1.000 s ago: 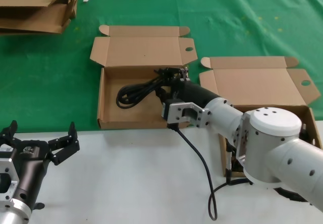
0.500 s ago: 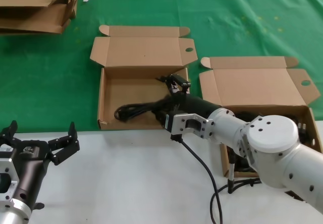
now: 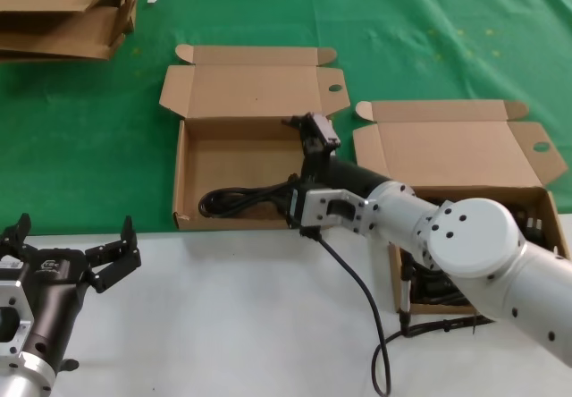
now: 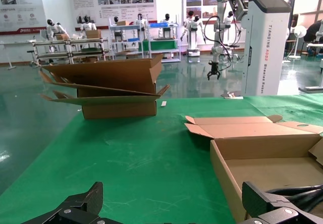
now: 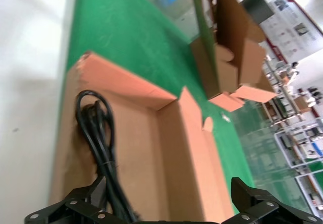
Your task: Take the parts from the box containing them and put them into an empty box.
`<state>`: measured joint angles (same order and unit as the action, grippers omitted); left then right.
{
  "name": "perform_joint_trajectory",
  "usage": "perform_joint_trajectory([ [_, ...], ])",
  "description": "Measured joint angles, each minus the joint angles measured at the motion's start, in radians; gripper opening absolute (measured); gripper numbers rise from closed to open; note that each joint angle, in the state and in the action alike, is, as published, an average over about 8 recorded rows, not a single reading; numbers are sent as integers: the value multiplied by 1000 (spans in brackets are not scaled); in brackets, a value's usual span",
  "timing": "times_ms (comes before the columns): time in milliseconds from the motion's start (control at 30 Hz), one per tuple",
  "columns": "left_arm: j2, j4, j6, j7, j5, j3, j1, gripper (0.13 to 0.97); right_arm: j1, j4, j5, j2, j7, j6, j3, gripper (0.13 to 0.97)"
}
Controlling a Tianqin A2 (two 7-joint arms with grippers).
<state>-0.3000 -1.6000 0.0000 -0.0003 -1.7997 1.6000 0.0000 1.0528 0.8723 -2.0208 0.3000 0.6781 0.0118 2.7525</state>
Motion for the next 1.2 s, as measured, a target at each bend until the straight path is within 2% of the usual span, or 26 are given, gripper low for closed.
perform_joint_trajectory([
  [133,0,0,0,0,0,0,0,966,9,51,11,22,-33,-20,0,843],
  [267,0,0,0,0,0,0,0,966,15,116,-37,53,-6,-43,0,900],
  [567,0,0,0,0,0,0,0,966,13,281,-342,144,255,-128,0,957],
  [700,0,0,0,0,0,0,0,966,15,317,-414,168,308,-155,0,964],
  [933,0,0,0,0,0,0,0,966,-4,330,-414,169,298,-157,-20,966],
  [1200,0,0,0,0,0,0,0,966,-91,363,-361,155,217,-145,-114,966],
])
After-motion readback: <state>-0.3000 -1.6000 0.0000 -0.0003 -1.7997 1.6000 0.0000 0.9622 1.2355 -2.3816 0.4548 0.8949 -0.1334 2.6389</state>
